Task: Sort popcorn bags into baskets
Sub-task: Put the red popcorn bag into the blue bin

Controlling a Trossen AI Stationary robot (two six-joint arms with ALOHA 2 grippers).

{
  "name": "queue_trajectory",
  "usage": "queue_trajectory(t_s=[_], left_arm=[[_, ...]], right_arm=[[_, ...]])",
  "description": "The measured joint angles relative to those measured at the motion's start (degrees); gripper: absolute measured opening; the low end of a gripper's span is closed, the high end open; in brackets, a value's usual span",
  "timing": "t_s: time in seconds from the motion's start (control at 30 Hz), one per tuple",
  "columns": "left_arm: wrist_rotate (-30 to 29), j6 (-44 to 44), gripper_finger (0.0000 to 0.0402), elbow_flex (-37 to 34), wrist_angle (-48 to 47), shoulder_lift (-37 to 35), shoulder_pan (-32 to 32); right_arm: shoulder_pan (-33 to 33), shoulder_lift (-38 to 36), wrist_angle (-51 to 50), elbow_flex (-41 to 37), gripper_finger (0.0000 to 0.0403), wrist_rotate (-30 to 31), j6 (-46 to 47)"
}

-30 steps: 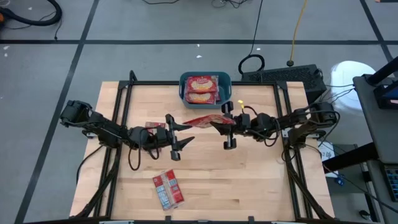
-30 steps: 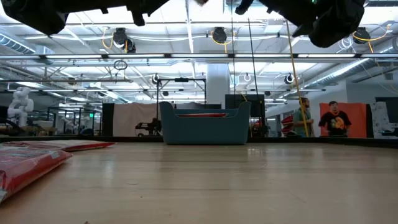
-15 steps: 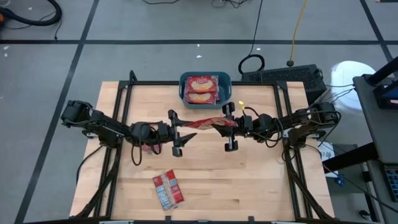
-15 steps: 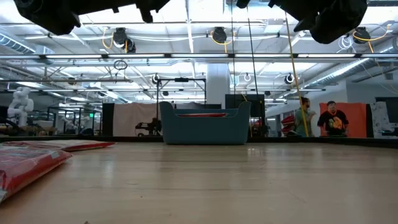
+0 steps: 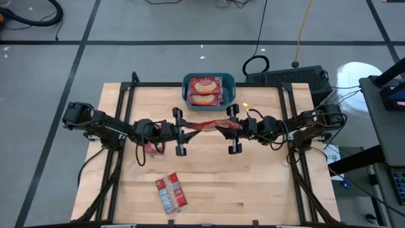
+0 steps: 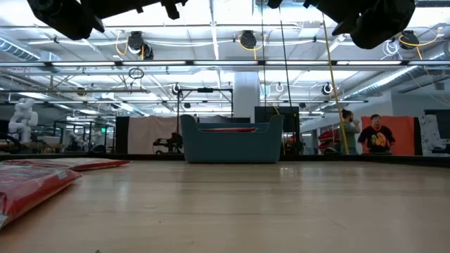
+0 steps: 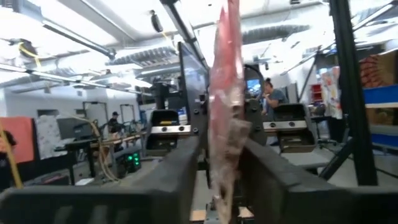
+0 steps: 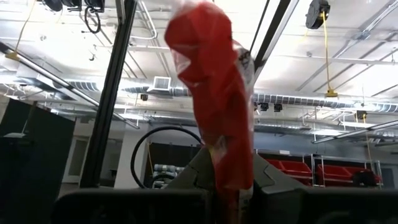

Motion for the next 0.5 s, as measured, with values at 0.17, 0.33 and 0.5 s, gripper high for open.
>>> queue_trajectory(t_s=[0.17, 0.33, 0.5], left_arm=[[2.48, -0.53, 0.0018, 0.0, -0.11, 0.0, 0.78], [2.45, -1.67, 0.0031, 0.0, -0.25, 0.0, 0.96], [2.26, -2.2, 0.0016, -0.04, -1.4, 0.0, 0.91]], right_arm=[[-0.11, 0.0, 0.0, 0.0, 0.0013, 0.01, -0.55], [-0.15, 0.0, -0.15, 0.0, 0.0014, 0.09, -0.1], [-0.13, -0.04, -2.18, 0.0, 0.0038, 3.08, 2.37]])
